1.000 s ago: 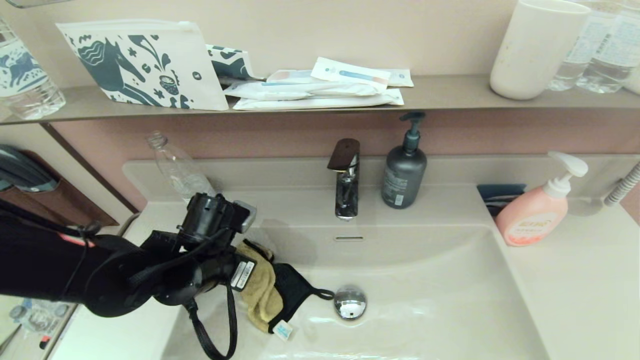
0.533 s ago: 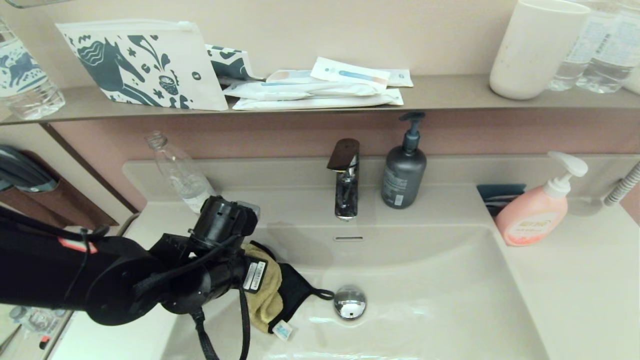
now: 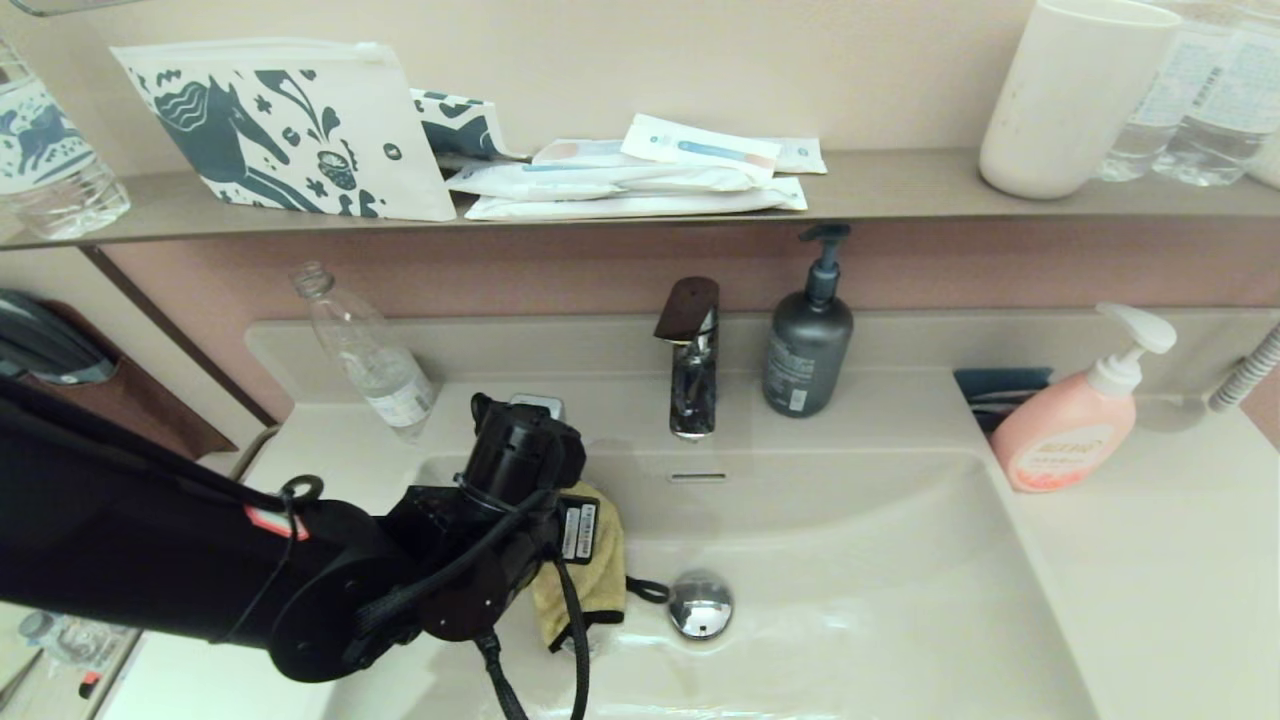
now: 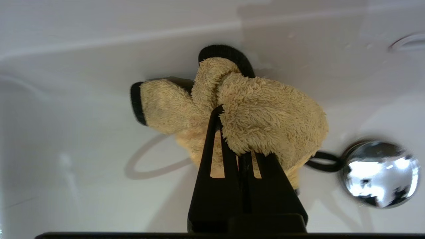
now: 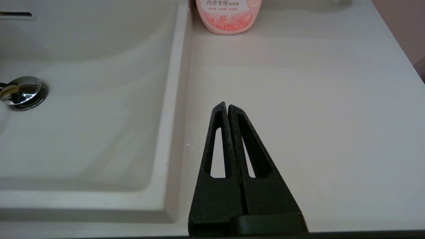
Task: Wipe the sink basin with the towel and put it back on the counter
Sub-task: Wipe the sink
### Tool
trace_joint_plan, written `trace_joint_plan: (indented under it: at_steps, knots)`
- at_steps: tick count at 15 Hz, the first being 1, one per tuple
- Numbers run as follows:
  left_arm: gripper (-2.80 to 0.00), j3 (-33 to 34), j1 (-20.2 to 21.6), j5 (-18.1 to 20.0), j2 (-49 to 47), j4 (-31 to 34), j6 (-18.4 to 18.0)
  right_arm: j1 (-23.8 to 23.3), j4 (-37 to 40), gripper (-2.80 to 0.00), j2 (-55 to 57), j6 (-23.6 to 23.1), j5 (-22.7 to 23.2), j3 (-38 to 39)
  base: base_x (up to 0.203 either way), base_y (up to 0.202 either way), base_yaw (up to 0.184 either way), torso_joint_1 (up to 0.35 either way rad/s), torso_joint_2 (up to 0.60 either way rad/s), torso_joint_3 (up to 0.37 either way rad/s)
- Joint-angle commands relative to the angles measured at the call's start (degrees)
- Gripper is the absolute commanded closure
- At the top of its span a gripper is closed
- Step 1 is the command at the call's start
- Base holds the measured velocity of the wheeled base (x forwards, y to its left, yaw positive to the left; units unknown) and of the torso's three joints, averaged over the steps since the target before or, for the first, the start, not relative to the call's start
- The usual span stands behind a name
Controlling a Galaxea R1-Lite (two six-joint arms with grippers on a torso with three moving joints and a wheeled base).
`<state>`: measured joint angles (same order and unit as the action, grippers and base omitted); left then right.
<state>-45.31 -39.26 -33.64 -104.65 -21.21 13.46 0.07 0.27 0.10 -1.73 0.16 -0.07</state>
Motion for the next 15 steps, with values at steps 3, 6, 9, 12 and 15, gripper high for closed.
trace_joint_plan:
  at_steps: [3,6,9,12,15]
  knots:
    - [0.00,-3.6,-1.8,-1.8,-4.4,-0.2,2.6,0.0,0.0,0.00,0.0,0.0,0.0,0.0,0.000,0.000,0.000,0.000,0.00,0.000]
    - [0.00,-6.3,-3.5,-2.6,-5.5,-0.2,3.8,0.0,0.0,0.00,0.0,0.0,0.0,0.0,0.000,0.000,0.000,0.000,0.00,0.000]
    - [0.00,-9.2,-4.6,-3.3,-6.4,-0.1,3.9,0.0,0.0,0.00,0.0,0.0,0.0,0.1,0.000,0.000,0.000,0.000,0.00,0.000]
    - [0.00,-10.9,-5.8,-4.0,-7.1,-0.1,4.0,0.0,0.0,0.00,0.0,0.0,0.0,0.1,0.000,0.000,0.000,0.000,0.00,0.000]
    - [0.00,-12.5,-7.8,-5.1,-8.1,-0.1,5.4,0.0,0.0,0.00,0.0,0.0,0.0,0.0,0.000,0.000,0.000,0.000,0.00,0.000]
